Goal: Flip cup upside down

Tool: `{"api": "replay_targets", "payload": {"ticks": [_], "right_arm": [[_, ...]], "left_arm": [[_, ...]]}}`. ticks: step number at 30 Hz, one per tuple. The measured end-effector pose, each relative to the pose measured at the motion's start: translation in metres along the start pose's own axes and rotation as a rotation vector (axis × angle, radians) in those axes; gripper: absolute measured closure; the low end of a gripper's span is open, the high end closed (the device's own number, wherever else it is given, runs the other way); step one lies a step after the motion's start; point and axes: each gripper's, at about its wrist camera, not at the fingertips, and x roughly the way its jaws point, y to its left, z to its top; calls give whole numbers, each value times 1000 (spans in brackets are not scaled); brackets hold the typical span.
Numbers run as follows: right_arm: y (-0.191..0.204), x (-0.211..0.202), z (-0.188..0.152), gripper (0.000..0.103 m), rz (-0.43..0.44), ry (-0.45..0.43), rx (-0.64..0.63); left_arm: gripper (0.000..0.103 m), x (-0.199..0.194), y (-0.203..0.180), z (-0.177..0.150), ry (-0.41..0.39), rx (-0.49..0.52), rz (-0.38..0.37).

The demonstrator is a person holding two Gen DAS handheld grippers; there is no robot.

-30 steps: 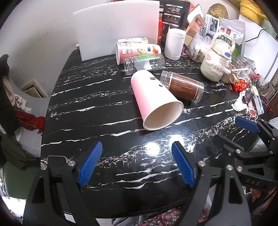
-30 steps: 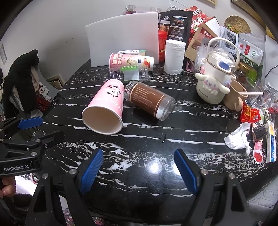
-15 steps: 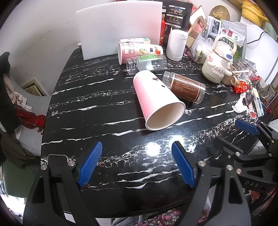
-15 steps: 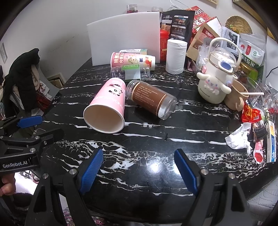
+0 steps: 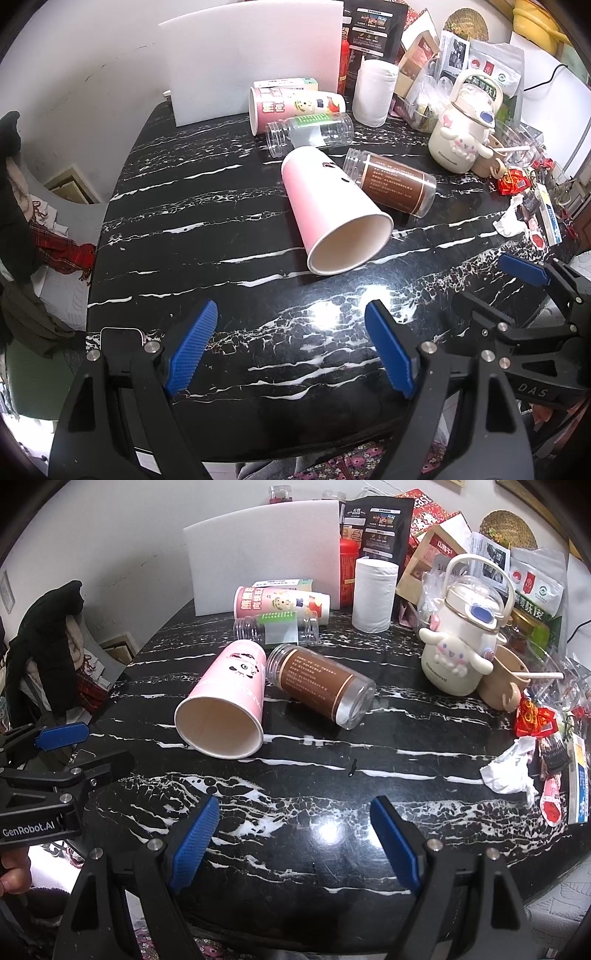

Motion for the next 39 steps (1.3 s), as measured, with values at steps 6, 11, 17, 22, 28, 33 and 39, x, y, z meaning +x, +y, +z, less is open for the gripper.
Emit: {"api": "replay_targets", "payload": {"ticks": [6,11,17,22,28,33,39], "right_arm": [[-2,0,2,19,-4,-1,-12],[-4,-1,8,19,-11,-6,-31],[-6,-4,18,19,-19,-23,-61],[-11,-5,32,19,-20,-42,-87],[-19,2,52,19,-18,-52,-131],[-27,18,69,19,-5,-38,-168],[-35,45,87,19,13,5,-216]], "left_arm": [[22,1,-4,0,2,5,5],[22,1,-11,7,0,10,0],[22,1,-19,22,-5,37,12],[22,4,-25,40,-4,55,19],[22,15,-35,64,-1,77,29],[22,31,-42,83,11,78,34],[22,50,-41,102,23,58,38]]}}
